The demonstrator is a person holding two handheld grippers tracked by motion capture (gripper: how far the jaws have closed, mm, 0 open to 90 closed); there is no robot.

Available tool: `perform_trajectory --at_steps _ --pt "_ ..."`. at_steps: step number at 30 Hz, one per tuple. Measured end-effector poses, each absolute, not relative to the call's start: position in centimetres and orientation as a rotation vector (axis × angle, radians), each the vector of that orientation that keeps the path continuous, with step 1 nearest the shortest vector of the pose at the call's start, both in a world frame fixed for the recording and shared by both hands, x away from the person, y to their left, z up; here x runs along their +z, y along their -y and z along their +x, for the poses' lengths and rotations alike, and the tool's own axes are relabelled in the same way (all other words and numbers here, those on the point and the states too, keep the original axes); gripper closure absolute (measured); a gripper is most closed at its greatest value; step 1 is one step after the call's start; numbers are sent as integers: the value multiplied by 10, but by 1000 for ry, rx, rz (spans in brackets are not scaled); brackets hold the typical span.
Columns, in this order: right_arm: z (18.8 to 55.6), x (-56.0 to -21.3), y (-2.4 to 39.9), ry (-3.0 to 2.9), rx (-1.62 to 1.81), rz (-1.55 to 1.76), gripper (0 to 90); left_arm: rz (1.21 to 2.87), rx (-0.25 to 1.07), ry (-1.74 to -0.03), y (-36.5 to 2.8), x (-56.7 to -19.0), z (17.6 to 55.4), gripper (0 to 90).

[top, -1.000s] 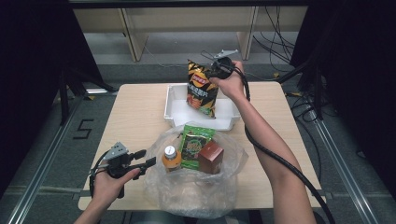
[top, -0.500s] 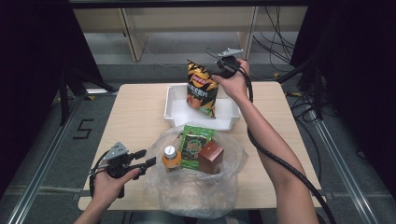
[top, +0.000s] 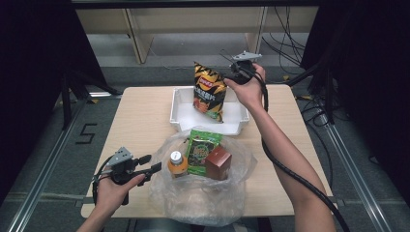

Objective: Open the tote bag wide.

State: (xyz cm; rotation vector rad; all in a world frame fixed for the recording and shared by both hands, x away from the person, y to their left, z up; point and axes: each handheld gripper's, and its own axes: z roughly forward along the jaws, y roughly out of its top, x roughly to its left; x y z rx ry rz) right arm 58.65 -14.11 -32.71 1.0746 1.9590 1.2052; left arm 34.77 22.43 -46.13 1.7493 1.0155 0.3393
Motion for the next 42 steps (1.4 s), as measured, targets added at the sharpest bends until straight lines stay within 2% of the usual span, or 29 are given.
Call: perform_trajectory --at_steps 3,9,10,11,12,13,18,42 --pt "579 -325 144 -1949 1213 1075 539 1739 335 -994 -224 -462 348 412" --pt "563 -328 151 -1973 1225 1088 677 1742 337 -1005 -223 -461 348 412" --pt "563 -328 151 -1973 1225 1088 677 1742 337 -1005 -223 -461 348 412" --pt "559 -333 152 -1981 1239 1092 746 1742 336 -1003 -223 -461 348 412" --pt "559 -333 152 -1981 1239 1092 746 1742 336 -1004 -223 -461 348 412" --pt "556 -338 153 -2000 1234 1102 808 1739 334 -999 -223 -462 348 412" --pt "554 -352 149 -2061 1249 1125 900 1741 337 -1004 -223 -461 348 412" --pt "578 -400 126 -2194 1155 1196 900 1732 334 -1008 -226 -461 348 413"
